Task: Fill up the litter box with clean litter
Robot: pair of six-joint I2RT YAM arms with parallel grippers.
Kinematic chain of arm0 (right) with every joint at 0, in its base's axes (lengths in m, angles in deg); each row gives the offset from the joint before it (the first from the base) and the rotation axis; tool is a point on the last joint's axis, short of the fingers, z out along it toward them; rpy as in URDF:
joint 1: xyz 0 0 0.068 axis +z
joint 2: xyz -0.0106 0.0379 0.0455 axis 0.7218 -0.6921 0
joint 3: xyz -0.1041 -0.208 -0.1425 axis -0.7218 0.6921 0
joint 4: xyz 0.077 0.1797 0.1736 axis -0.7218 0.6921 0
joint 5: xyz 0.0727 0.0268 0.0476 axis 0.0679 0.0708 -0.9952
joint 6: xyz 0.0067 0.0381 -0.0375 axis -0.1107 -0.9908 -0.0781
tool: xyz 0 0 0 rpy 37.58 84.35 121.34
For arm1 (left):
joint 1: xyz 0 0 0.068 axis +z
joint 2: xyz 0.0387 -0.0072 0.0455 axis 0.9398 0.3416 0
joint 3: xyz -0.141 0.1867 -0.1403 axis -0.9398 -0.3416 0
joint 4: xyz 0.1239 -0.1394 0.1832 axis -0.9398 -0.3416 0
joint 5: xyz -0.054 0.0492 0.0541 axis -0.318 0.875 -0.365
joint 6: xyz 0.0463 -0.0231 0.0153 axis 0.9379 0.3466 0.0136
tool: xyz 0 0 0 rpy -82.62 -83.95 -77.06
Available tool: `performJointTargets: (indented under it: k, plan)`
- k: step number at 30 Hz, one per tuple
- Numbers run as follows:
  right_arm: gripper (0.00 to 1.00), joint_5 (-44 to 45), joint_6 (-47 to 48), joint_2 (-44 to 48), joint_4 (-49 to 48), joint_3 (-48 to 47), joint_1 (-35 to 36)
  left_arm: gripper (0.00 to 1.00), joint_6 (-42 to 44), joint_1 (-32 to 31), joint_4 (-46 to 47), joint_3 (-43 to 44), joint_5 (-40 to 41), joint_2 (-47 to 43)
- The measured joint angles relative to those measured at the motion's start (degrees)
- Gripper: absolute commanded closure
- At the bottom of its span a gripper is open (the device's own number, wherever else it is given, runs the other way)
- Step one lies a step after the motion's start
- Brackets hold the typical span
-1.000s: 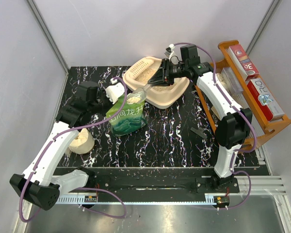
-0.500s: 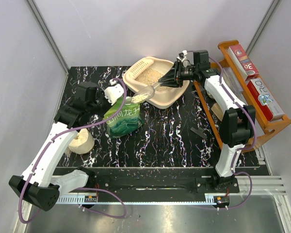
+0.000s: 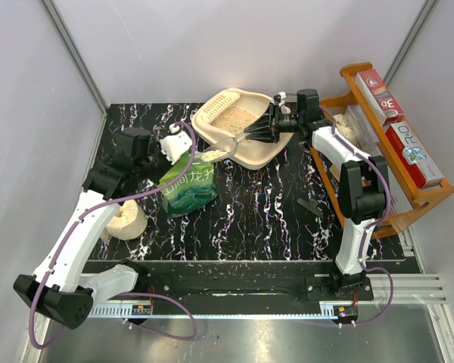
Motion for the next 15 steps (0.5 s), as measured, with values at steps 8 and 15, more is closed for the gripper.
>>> performJointTargets:
  k: [8,15]
  plan:
    - [1.0,-1.01,-12.17,-1.36,-18.51,6.23,0.13,1.0,0.92,0.07,-0.7,0.0,0.0,-0.46]
    - [1.0,-1.42,-18.05,-3.89,-27.28,6.54,0.5,1.0,1.49,0.15,-2.91,1.03,-0.09,-0.48]
